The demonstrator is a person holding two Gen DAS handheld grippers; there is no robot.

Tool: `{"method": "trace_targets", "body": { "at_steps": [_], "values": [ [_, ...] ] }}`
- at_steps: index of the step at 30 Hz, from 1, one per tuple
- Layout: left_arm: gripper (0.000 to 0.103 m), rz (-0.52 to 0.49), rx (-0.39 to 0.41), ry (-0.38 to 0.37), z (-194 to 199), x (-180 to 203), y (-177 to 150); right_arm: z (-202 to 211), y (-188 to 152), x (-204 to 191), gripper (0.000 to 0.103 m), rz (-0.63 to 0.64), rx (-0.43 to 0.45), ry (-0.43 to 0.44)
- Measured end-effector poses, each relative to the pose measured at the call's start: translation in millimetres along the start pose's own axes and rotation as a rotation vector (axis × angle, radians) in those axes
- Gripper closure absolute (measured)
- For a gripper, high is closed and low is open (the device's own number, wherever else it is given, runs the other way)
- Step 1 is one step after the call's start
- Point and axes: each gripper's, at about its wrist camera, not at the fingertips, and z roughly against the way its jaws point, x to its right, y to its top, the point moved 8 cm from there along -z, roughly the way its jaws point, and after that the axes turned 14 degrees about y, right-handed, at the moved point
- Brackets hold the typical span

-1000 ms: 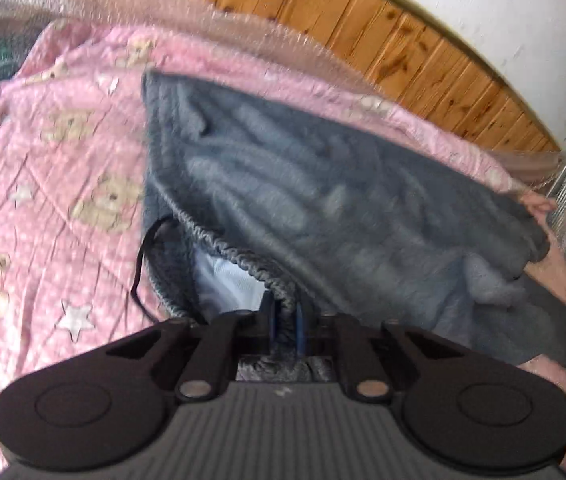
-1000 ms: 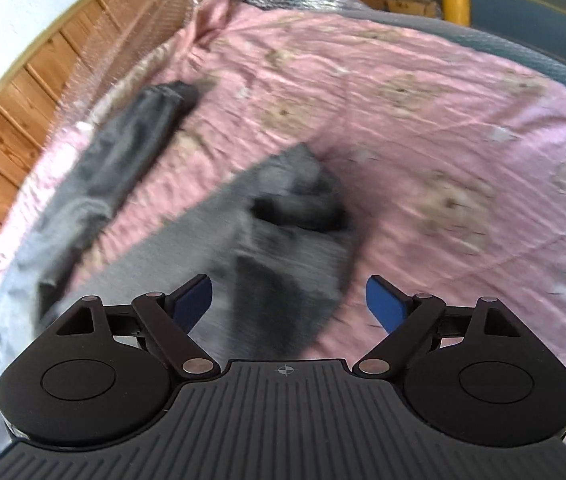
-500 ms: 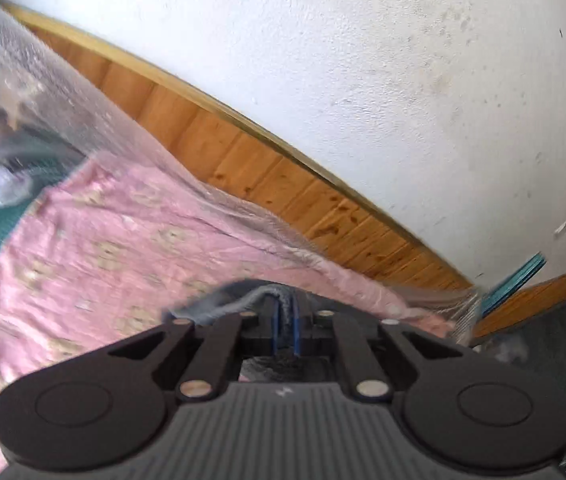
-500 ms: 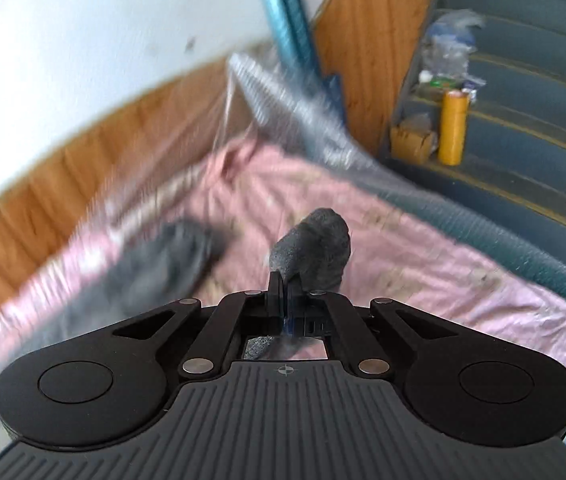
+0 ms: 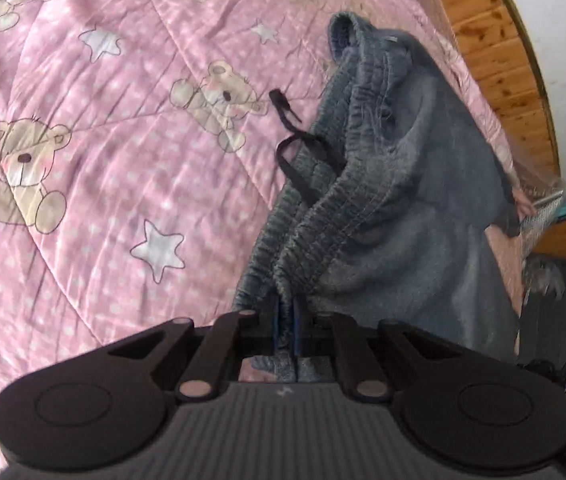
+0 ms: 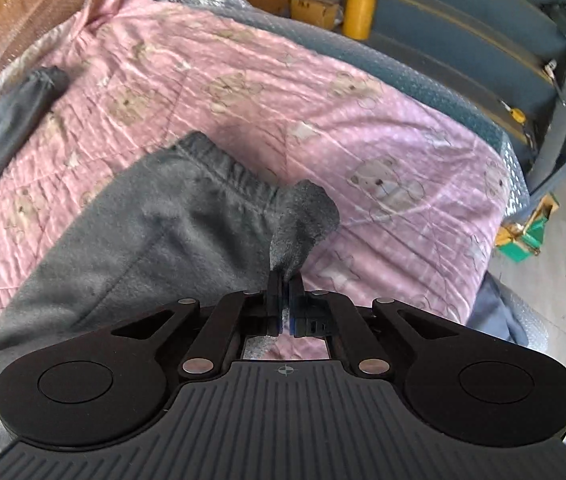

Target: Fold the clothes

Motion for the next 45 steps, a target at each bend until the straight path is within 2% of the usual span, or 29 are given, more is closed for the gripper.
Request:
{"method": "trace_targets", "body": {
  "at_steps": [2, 5, 7, 9, 10, 12, 14, 16, 19, 21, 24, 26, 29, 32, 34, 38, 40, 41, 43, 44, 45],
  "values": [
    [0.096, -0.008, 0.016, -0.002, 3, 5, 5, 3, 6, 0, 0.102, 0.003, 0.014, -0.002],
    [0.096, -0.058, 0.031, 0.043, 10, 10, 8, 10, 11, 13, 0.103, -0.037, 0.059, -0.072],
    [0.095, -0.068, 0.021, 0.07, 12, 9, 7, 8, 8, 26, 0.099, -0.044, 0.044, -0.121],
    [0.089, -0.073, 0.036, 0.072, 19, 9, 10, 11, 4, 40, 0.084, -0.035, 0.042, -0.189],
    [0.086, -0.067, 0.059, 0.065, 28, 9, 14, 19, 4, 43, 0.078, -0.032, 0.072, -0.221],
    [0.065, -0.044, 0.119, 0.033, 52, 9, 22, 41, 7, 40, 0.053, -0.017, 0.16, -0.265],
    [0.061, -0.019, 0.184, -0.021, 76, 10, 33, 55, 10, 27, 0.043, 0.024, 0.22, -0.269],
    [0.061, 0.016, 0.236, -0.032, 88, 12, 48, 59, 12, 4, 0.043, 0.087, 0.249, -0.233],
    [0.059, 0.064, 0.282, -0.057, 82, 28, 84, 52, 7, -46, 0.037, 0.193, 0.241, -0.142],
    [0.056, 0.054, 0.287, -0.068, 62, 44, 107, 47, -1, -83, 0.025, 0.275, 0.219, -0.076],
    [0.057, 0.061, 0.267, -0.066, 17, 63, 141, 47, -26, -140, 0.025, 0.398, 0.166, 0.013],
    [0.057, 0.084, 0.239, -0.089, -10, 71, 159, 56, -48, -173, 0.023, 0.458, 0.139, 0.084],
    [0.058, 0.139, 0.203, -0.144, -41, 72, 177, 72, -90, -208, 0.02, 0.516, 0.107, 0.146],
    [0.058, 0.151, 0.188, -0.25, -47, 80, 186, 91, -140, -225, 0.019, 0.562, 0.084, 0.147],
    [0.058, 0.125, 0.176, -0.301, -46, 86, 188, 109, -170, -222, 0.018, 0.572, 0.082, 0.11],
    [0.057, 0.092, 0.167, -0.37, -40, 85, 193, 135, -218, -209, 0.017, 0.511, 0.054, 0.063],
    [0.056, 0.073, 0.129, -0.365, -52, 85, 194, 143, -236, -202, 0.017, 0.465, 0.044, 0.042],
    [0.056, 0.061, 0.109, -0.357, -61, 86, 195, 146, -243, -201, 0.017, 0.445, 0.04, 0.03],
    [0.064, 0.068, 0.087, -0.335, -75, 89, 201, 154, -257, -199, 0.017, 0.416, 0.038, 0.011],
    [0.098, 0.061, 0.103, -0.3, -75, 90, 208, 161, -263, -201, 0.017, 0.408, 0.046, 0.004],
    [0.097, 0.029, 0.166, -0.279, -64, 92, 221, 167, -267, -202, 0.017, 0.406, 0.054, 0.0]
  ]
}}
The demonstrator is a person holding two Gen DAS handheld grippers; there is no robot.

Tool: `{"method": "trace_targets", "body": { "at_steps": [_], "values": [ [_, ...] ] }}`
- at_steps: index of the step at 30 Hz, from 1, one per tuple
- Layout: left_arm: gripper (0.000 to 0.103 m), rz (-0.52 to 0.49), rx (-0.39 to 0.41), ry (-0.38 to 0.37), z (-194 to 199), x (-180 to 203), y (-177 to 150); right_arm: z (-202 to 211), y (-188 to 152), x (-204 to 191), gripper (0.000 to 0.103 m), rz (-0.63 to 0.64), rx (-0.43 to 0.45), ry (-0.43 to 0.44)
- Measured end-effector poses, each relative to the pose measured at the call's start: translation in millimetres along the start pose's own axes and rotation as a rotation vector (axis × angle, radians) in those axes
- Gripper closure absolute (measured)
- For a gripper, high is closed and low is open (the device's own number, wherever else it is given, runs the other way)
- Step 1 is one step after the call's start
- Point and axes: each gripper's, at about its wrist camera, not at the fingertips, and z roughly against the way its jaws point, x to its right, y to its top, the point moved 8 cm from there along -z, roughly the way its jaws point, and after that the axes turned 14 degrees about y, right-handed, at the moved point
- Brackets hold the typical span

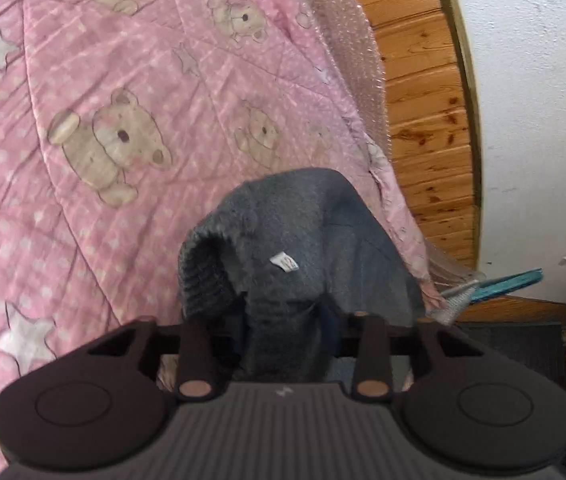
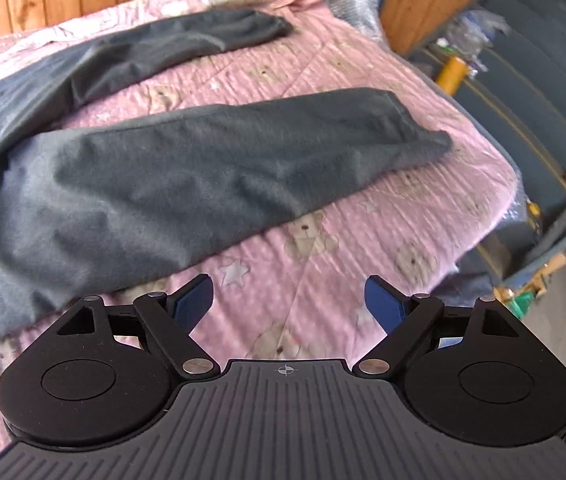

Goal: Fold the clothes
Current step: 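Open both grippers and release the pants flat on the quilt, then grasp the waistband with the left gripper and lift it while the right gripper approaches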

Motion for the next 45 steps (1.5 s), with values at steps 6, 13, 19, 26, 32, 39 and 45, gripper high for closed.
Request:
{"method": "trace_targets", "body": {
  "at_steps": [6, 13, 19, 26, 32, 39, 45],
  "values": [
    [0.095, 0.019, 0.229, -0.025, 57, -7, 112, 25, -13, -23, 0.016, -0.006, 0.039, -0.014],
    [0.057, -0.011, 0.058, 0.083, 43, -44, 91, 20, -30, -50, 0.016, -0.099, -0.026, 0.023],
    [0.04, -0.291, -0.004, -0.075, 106, -34, -43, 9, -35, -83, 0.015, -0.05, -0.063, 0.067],
    [0.035, -0.531, -0.006, -0.043, 101, -19, -129, -29, -17, -138, 0.015, 0.03, -0.157, 0.198],
    [0.081, -0.69, -0.048, 0.01, 85, -22, -148, -27, 8, -176, 0.015, 0.21, -0.084, 0.241],
    [0.096, -0.338, 0.052, -0.166, 149, -5, -93, -30, 49, -172, 0.015, 0.273, -0.015, 0.271],
    [0.095, -0.407, -0.145, 0.046, 91, -36, -131, -70, 125, -192, 0.015, 0.242, 0.018, 0.48]
  ]
}}
